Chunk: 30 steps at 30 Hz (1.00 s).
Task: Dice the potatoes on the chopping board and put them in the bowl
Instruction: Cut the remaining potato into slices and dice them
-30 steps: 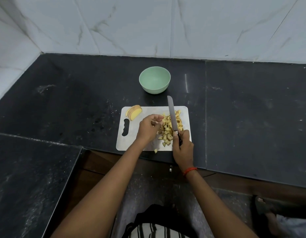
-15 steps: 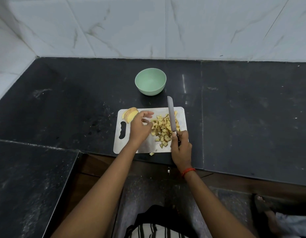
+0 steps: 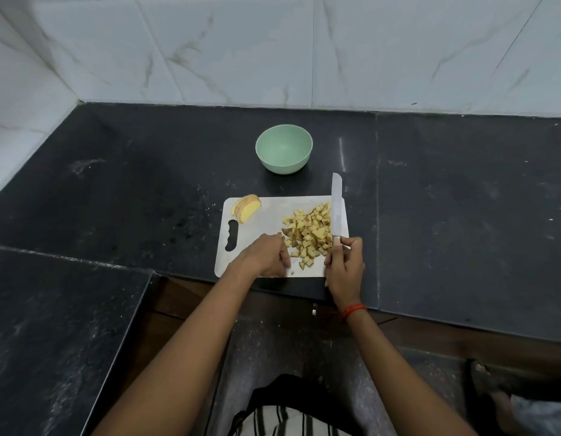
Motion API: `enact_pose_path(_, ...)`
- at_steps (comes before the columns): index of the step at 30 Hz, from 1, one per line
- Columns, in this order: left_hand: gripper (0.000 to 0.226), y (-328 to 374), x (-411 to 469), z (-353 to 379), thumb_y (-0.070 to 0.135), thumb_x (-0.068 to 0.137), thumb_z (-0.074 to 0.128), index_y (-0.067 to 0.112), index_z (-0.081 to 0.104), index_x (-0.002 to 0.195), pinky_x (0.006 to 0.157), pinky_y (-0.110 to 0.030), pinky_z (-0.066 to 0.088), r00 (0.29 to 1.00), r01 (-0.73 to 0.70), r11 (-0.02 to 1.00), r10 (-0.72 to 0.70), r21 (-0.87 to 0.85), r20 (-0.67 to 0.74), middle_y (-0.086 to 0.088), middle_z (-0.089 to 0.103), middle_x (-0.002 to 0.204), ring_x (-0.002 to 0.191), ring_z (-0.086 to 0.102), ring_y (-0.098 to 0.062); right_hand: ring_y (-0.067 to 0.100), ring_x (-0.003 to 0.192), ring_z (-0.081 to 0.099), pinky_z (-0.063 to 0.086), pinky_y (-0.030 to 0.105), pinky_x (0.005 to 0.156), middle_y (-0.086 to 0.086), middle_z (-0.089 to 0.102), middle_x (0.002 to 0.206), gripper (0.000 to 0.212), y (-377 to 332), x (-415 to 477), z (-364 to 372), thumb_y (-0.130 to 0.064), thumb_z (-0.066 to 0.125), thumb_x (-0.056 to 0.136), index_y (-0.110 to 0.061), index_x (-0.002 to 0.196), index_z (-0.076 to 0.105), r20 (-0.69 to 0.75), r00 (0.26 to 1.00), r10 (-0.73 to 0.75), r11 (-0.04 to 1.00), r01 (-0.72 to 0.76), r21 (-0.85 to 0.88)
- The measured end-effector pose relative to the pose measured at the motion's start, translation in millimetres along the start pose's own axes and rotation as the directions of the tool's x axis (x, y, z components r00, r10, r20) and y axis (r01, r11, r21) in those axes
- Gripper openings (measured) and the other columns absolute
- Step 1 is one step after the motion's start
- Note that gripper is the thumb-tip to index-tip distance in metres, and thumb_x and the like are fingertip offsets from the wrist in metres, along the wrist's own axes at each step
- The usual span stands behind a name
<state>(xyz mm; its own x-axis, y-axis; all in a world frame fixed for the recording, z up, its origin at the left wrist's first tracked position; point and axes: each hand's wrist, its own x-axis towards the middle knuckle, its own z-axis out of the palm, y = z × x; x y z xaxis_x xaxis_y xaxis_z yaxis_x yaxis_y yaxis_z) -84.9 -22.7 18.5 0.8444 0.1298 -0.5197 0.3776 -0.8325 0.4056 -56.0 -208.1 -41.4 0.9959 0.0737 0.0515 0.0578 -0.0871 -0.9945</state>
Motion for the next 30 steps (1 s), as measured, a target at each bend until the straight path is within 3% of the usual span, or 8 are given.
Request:
enact_pose_path(3, 0.021, 8, 7, -9, 0.004, 0.081, 0.074, 0.021, 0.078, 0.093, 0.076, -0.027, 0.056, 0.99, -0.073, 0.997, 0.069, -0.034, -0.126, 0.008, 0.069, 0.087, 0.082, 0.067, -0.014, 0.028, 0.05, 0.05, 0.043, 0.042, 0.045, 0.01, 0.056, 0.063, 0.012, 1, 0, 0, -0.026, 0.045, 0.107, -0.02, 0.096, 0.045, 0.002, 1.0, -0.015, 1.0, 0.015, -0.009)
enact_pose_path(5, 0.02, 16, 13, -12, 0.009, 0.082, 0.079, 0.02, 0.076, 0.098, 0.073, -0.025, 0.054, 0.969, -0.129, 0.981, 0.093, -0.144, -0.229, 0.008, 0.069, 0.088, 0.08, 0.067, -0.015, 0.027, 0.05, 0.051, 0.043, 0.037, 0.046, 0.009, 0.057, 0.064, 0.013, 3, 0, 0, -0.028, 0.045, 0.106, -0.02, 0.096, 0.046, -0.001, 1.0, -0.021, 1.0, 0.021, -0.013)
enact_pose_path(10, 0.027, 10, 20, -17, 0.023, 0.084, 0.083, 0.024, 0.072, 0.108, 0.07, -0.024, 0.052, 0.9, -0.201, 0.944, 0.074, -0.26, -0.428, 0.008, 0.065, 0.102, 0.084, 0.065, -0.006, 0.026, 0.051, 0.052, 0.044, 0.036, 0.047, 0.007, 0.058, 0.065, 0.012, 4, 0, 1, -0.028, 0.045, 0.107, -0.025, 0.096, 0.046, 0.004, 1.0, -0.022, 0.999, 0.022, -0.036)
enact_pose_path(14, 0.022, -28, 24, -45, 0.016, 0.089, 0.076, 0.023, 0.07, 0.11, 0.082, -0.029, 0.052, 0.78, -0.058, 0.979, -0.079, -0.197, -0.621, 0.006, 0.059, 0.106, 0.09, 0.061, -0.012, 0.026, 0.052, 0.053, 0.045, 0.04, 0.047, 0.007, 0.057, 0.065, 0.015, 5, 0, 2, -0.032, 0.046, 0.106, -0.022, 0.095, 0.045, 0.0, 0.999, -0.035, 0.998, 0.035, -0.048)
enact_pose_path(19, 0.02, -55, 30, -60, 0.013, 0.095, 0.067, 0.013, 0.071, 0.115, 0.086, -0.038, 0.054, 0.772, 0.14, 0.989, -0.139, -0.047, -0.621, -0.004, 0.06, 0.118, 0.098, 0.063, -0.025, 0.024, 0.054, 0.054, 0.046, 0.043, 0.049, 0.007, 0.058, 0.065, 0.013, 4, -2, 2, -0.026, 0.047, 0.106, -0.021, 0.094, 0.045, -0.001, 0.998, -0.062, 0.994, 0.062, -0.087)
enact_pose_path(24, 0.031, -61, 32, -52, 0.009, 0.095, 0.064, 0.014, 0.067, 0.126, 0.088, -0.041, 0.053, 0.784, 0.139, 0.99, -0.104, 0.01, -0.612, -0.008, 0.059, 0.123, 0.101, 0.064, -0.031, 0.031, 0.058, 0.055, 0.047, 0.048, 0.05, 0.012, 0.057, 0.067, 0.01, 3, -1, 2, -0.022, 0.048, 0.105, -0.019, 0.096, 0.046, 0.009, 0.998, -0.061, 0.994, 0.062, -0.088)
enact_pose_path(30, 0.037, -59, 27, -42, 0.01, 0.094, 0.067, 0.014, 0.063, 0.13, 0.092, -0.04, 0.054, 0.749, 0.111, 0.994, -0.078, 0.008, -0.658, -0.008, 0.063, 0.123, 0.106, 0.064, -0.029, 0.033, 0.061, 0.056, 0.048, 0.051, 0.053, 0.013, 0.058, 0.07, 0.01, 2, -3, 2, -0.024, 0.048, 0.105, -0.016, 0.098, 0.047, 0.021, 0.998, -0.057, 0.994, 0.059, -0.097)
